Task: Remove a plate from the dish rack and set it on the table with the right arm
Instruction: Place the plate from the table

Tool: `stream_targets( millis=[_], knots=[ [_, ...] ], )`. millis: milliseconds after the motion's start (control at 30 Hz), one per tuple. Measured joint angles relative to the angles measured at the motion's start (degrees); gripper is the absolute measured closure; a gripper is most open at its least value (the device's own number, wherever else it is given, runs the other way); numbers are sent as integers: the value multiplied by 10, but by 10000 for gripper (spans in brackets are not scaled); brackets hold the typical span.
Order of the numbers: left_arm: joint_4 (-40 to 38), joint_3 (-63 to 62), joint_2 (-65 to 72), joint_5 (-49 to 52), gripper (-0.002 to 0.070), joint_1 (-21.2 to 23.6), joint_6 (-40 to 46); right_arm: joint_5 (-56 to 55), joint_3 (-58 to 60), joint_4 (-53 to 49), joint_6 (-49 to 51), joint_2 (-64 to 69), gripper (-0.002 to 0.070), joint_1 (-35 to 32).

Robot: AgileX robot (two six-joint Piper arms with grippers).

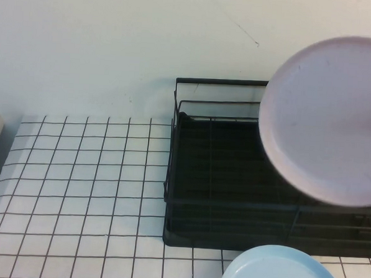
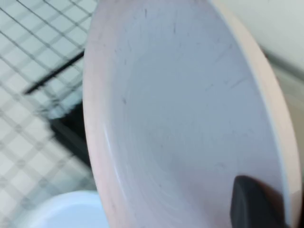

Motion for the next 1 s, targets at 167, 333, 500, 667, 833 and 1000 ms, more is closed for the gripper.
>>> stream_targets(
  millis=[167, 333, 500, 667, 833, 1000],
  knots=[
    [0, 0, 0, 0, 678, 0, 0, 35, 133, 68, 92, -100, 583, 0],
    [0, 0, 0, 0, 678, 0, 0, -16, 345, 174, 104, -222, 583, 0],
    [0, 0, 0, 0, 678, 0, 0, -100, 519, 251, 87, -292, 583, 0],
    [0, 0, 0, 0, 678, 0, 0, -167, 595, 303, -5, -293, 583, 0],
    [0, 0, 0, 0, 678, 0, 0, -206, 608, 323, -107, -293, 583, 0],
    [0, 0, 0, 0, 678, 0, 0, -216, 610, 335, -141, -286, 583, 0]
  ],
)
